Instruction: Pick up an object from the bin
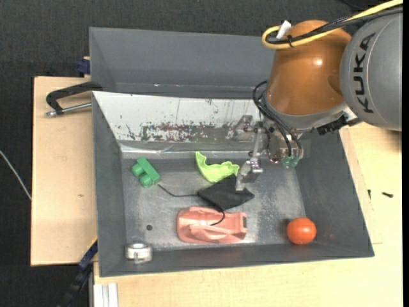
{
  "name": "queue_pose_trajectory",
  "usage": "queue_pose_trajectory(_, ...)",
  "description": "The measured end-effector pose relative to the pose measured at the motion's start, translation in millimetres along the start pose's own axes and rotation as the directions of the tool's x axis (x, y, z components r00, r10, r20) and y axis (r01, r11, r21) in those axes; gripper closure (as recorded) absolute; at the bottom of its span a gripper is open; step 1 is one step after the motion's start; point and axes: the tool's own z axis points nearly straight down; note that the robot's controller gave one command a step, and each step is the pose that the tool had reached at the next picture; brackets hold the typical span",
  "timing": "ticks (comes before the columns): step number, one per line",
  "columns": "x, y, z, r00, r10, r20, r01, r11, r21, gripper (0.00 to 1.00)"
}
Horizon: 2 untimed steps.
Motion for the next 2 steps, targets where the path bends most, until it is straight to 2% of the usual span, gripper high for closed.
queue_pose_trajectory(1,-20.5,5.8,60.0,1.0,0.016,0.004,-0.016,1.0,0.0,0.0)
queue_pose_trajectory(2,-24.2,8.4,128.9,0.991,-0.136,0.001,0.136,0.991,0.0,1.0)
